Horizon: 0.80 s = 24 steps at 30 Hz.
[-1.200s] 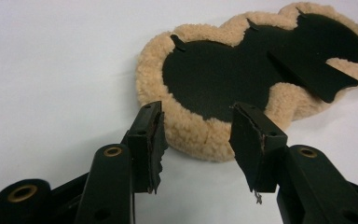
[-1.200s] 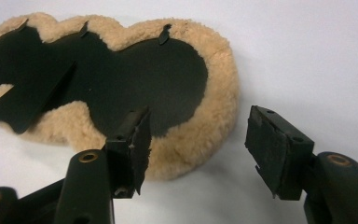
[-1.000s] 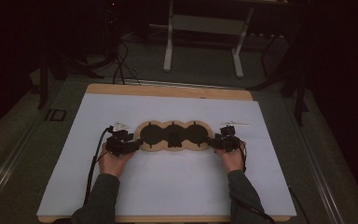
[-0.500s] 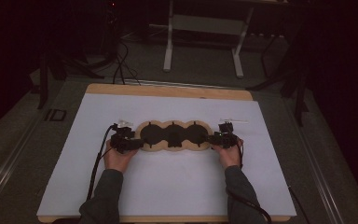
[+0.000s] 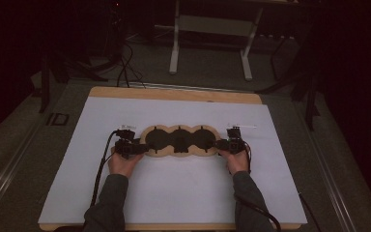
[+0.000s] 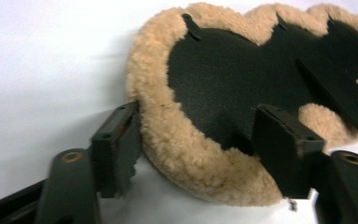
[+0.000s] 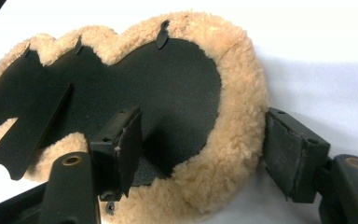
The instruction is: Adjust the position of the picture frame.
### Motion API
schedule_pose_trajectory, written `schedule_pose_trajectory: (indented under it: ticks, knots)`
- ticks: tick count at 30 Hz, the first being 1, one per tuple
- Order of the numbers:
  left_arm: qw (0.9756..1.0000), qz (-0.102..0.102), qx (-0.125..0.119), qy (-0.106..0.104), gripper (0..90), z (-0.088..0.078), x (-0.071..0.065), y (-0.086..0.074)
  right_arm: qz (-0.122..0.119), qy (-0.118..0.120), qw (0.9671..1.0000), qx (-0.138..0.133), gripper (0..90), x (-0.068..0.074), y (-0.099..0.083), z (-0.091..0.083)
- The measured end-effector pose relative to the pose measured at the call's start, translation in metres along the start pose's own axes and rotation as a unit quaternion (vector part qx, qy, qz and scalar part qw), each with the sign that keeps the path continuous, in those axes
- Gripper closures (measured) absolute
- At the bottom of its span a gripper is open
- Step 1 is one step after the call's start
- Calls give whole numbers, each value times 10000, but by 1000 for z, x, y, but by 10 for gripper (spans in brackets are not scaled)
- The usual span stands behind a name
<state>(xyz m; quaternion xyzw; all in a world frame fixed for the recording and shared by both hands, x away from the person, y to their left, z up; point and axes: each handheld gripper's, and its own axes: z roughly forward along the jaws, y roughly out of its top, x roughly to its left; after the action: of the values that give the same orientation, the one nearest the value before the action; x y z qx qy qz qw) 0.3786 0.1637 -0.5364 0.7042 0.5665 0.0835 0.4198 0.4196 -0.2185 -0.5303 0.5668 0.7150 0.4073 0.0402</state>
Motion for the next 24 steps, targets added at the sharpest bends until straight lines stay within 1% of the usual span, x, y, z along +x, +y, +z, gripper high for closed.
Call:
schedule_pose_trajectory:
  ticks: [2, 6, 13, 15, 20, 24]
  knots:
    - [10000, 23, -23, 49, 392, 0, -2, 0, -25, 31, 10000, 42, 338, -1, 0, -1]
    - [9998, 87, -40, 150, 392, 0, -6, 0, 11, 142, 9999, 78, 375, -5, -1, -6]
    - [9991, 293, -5, 294, 393, -5, -13, -2, -94, 56, 9999, 64, 377, -1, -5, -10]
    - [9990, 332, -25, 286, 395, -7, -14, -4, -126, 49, 9999, 49, 379, 0, -7, -12]
    - [9991, 328, -87, 257, 406, -10, -15, -9, -114, 49, 9999, 51, 383, 1, -11, -15]
    - [9988, 388, -67, 280, 406, -12, -17, -11, -150, 17, 9999, 49, 383, 4, -13, -18]
